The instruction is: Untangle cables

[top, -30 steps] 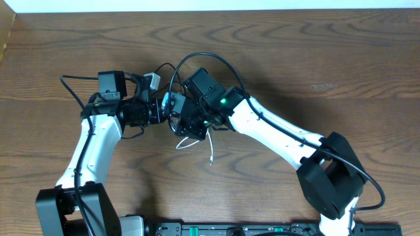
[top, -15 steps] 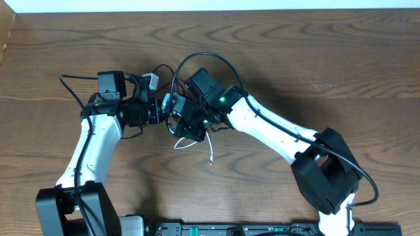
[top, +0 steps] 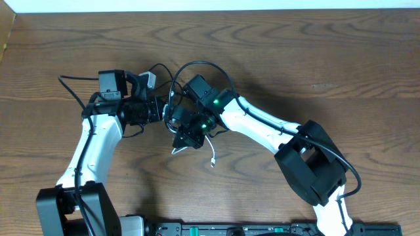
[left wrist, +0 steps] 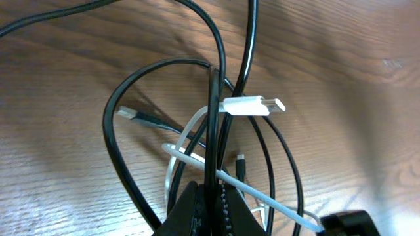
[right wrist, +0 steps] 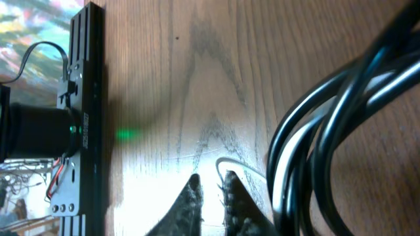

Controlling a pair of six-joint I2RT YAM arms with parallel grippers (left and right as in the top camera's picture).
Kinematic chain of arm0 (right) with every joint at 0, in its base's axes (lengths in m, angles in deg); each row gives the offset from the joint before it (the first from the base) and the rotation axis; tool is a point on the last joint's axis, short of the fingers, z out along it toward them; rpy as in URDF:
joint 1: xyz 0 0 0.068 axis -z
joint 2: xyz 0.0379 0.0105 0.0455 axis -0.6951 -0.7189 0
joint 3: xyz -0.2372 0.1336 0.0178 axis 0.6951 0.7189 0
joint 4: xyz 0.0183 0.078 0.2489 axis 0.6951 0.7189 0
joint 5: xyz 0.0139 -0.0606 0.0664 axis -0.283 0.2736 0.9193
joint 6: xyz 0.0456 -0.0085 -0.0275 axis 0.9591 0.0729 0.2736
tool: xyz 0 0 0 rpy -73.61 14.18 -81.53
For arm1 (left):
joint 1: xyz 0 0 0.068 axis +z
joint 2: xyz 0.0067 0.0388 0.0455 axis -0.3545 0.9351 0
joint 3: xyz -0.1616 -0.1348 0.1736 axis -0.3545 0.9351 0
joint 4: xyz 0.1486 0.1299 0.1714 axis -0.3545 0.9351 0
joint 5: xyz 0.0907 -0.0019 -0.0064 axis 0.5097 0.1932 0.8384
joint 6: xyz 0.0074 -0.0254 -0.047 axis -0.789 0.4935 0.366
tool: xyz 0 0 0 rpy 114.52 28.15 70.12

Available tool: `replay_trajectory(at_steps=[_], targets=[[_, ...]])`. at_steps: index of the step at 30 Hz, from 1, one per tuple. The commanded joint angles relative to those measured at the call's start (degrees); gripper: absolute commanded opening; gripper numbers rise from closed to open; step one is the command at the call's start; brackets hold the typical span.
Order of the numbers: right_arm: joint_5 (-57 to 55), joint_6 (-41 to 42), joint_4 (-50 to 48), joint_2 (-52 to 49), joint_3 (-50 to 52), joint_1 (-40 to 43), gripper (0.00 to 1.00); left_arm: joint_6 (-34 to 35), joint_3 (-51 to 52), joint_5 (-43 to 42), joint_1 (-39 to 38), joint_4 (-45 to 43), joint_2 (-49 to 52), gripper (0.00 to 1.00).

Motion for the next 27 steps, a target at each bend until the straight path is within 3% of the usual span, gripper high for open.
replay_trajectory(at_steps=[1,4,10,20,27], targets=[[1.2,-0.2,-0.4,-0.4,0.0,0.3,0.09,3.9,-0.7,5.0,-0.1,-0.1,-0.4,0.08],[5.0,-0.2,-1.0,-0.3,-0.3,1.5,0.26,4.1,-0.7,5.3,-0.1,0.0,-0.4,0.08],[13.6,-0.3,-1.0,0.9,-1.0,5.2,0.40,4.1,-0.7,5.3,-0.1,0.0,-0.4,0.08],[14.6,-5.5,-1.0,2.0,-1.0,7.0,0.47,4.0,-0.7,4.6,-0.1,-0.1,1.5,0.07],[3.3,-6.3,-1.3,1.9,-0.8,5.6,0.52,4.0,-0.7,1.6,-0.1,-1.1,3.4,0.08]])
